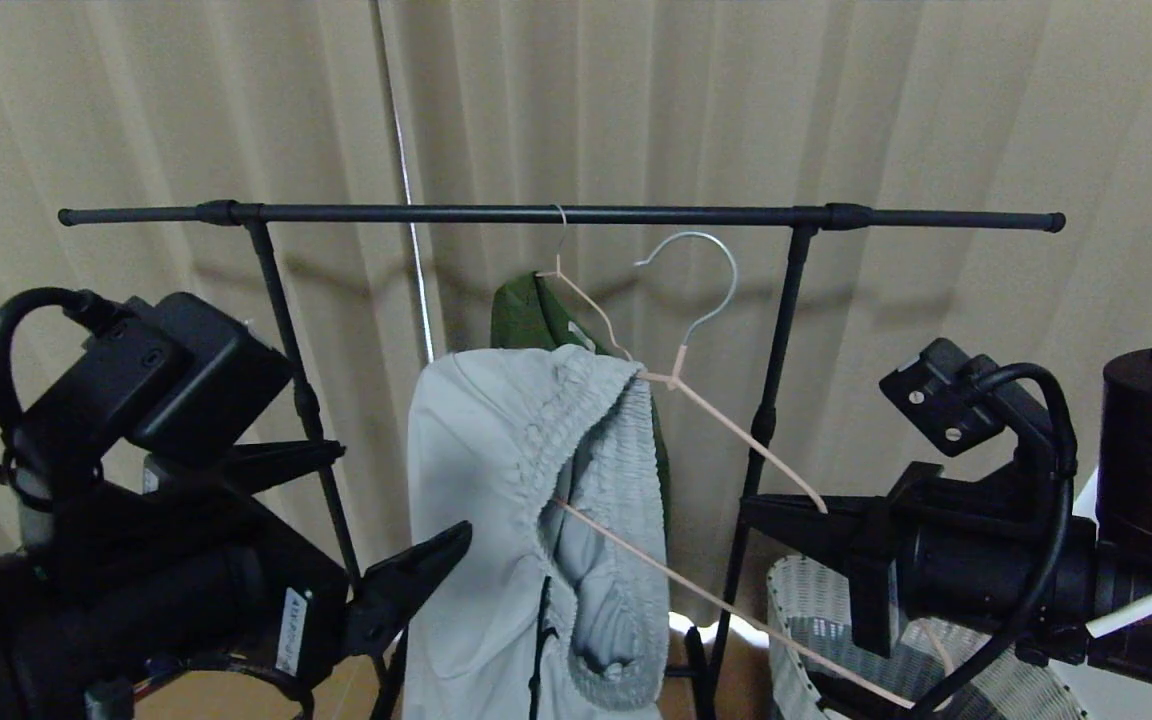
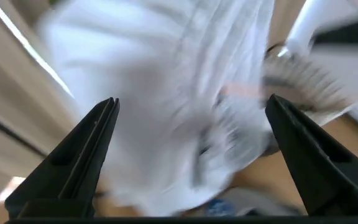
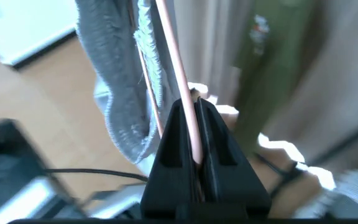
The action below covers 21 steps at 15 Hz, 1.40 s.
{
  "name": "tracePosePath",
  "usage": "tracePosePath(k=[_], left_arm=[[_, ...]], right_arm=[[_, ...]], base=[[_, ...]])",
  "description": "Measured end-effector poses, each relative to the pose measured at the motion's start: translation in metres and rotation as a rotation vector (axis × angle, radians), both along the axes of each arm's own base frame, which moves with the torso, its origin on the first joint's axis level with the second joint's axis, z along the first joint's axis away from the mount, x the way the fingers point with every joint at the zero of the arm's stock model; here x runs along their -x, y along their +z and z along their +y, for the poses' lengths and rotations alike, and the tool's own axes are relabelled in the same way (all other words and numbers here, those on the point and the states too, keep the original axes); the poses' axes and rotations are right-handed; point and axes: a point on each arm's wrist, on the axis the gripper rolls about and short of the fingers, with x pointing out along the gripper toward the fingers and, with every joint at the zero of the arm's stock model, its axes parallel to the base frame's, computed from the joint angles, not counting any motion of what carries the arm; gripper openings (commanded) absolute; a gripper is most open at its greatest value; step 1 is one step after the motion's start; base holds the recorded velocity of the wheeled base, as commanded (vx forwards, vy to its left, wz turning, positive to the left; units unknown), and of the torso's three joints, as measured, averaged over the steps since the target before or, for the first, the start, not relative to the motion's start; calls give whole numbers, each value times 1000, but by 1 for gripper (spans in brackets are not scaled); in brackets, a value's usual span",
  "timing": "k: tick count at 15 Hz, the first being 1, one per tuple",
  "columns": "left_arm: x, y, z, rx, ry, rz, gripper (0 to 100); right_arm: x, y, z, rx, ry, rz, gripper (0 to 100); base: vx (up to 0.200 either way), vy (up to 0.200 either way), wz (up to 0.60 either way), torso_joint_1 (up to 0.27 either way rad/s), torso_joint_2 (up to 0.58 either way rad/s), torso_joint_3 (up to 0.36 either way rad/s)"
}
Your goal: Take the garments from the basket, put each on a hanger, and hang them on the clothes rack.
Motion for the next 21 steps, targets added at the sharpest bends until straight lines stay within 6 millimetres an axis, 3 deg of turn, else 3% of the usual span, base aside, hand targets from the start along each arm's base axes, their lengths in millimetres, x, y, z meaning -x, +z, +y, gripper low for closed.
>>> tracePosePath(k=[2,4,9,14,21], left_arm=[[-4,-4,16,-61,-8,-30,100],[-6,1,26,-10,-92,-76,100],[-8,11,36,16,-87,-187,100],[-21,17,53,-32,-188,-248,100],[-44,12,51,-180,-215,-279,100]], right_arm=[[0,-2,-1,4,18,6,0],[-1,-2,-2,15,24,-5,0],[-3,-2,-1,29,61,-20,0],[-5,-5,2,29,98,-7,0],[-18,-10,15,-12,108,-60,0]], base=[[0,0,0,0,0,0],[0,0,0,0,0,0],[0,0,0,0,0,0],[0,0,0,0,0,0],[0,0,0,0,0,0]])
